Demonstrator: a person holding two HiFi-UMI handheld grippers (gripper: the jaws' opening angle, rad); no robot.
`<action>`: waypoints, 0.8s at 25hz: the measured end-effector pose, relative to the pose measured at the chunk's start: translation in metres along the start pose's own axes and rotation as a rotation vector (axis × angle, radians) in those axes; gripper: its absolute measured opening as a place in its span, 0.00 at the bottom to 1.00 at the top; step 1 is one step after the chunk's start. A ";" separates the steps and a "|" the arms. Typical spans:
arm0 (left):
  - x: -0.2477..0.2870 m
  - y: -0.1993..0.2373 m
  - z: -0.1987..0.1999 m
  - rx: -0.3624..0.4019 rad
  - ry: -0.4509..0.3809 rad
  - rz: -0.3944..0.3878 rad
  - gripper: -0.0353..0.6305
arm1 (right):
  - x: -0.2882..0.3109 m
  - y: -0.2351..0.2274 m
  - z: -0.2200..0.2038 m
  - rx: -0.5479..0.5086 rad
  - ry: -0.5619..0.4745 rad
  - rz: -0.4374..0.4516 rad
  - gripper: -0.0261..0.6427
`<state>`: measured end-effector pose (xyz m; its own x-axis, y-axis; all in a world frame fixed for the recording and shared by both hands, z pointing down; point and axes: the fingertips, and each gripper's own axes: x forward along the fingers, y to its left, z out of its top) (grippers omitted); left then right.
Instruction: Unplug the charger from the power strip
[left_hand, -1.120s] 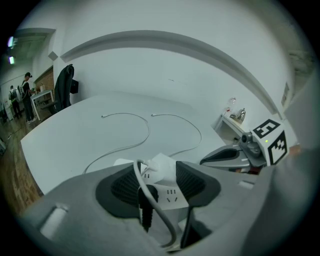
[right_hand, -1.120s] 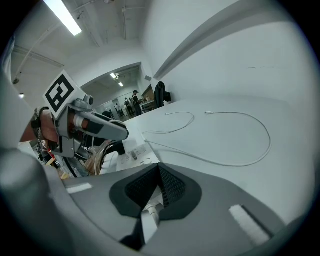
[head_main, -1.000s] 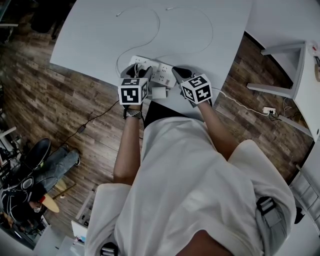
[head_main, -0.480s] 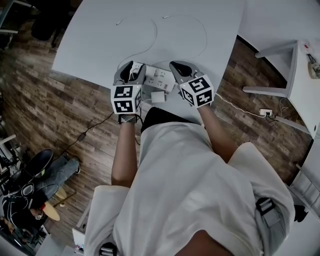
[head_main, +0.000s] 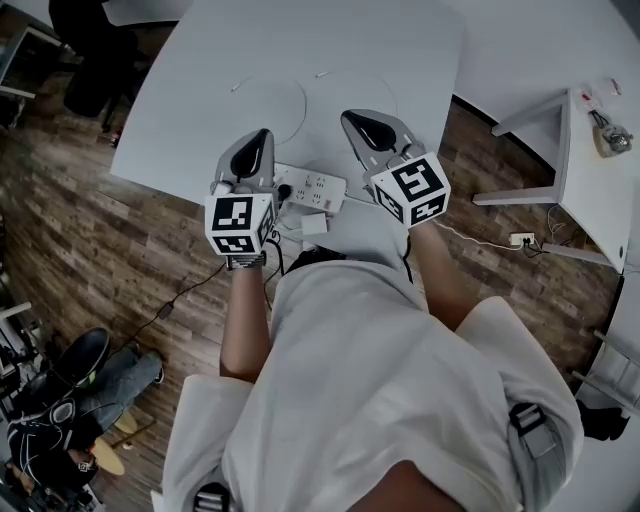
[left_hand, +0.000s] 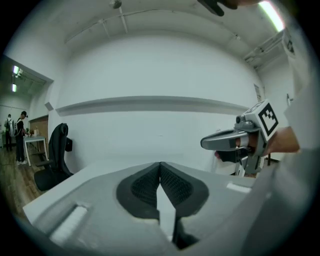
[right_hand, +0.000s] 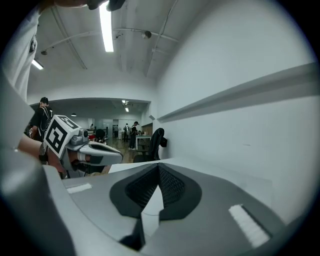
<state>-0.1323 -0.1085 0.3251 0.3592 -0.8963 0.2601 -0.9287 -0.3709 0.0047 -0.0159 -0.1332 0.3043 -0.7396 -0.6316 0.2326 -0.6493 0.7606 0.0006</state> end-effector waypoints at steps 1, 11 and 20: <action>0.001 -0.001 0.012 0.023 -0.017 -0.004 0.06 | -0.002 -0.003 0.011 -0.009 -0.019 -0.001 0.04; -0.009 0.004 0.140 0.206 -0.228 0.003 0.06 | -0.022 -0.020 0.130 -0.121 -0.223 -0.055 0.04; -0.036 0.004 0.185 0.225 -0.309 0.012 0.06 | -0.043 -0.004 0.178 -0.189 -0.305 -0.063 0.04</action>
<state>-0.1320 -0.1223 0.1371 0.3909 -0.9193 -0.0451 -0.9019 -0.3729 -0.2178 -0.0134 -0.1358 0.1213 -0.7364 -0.6725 -0.0742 -0.6723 0.7149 0.1922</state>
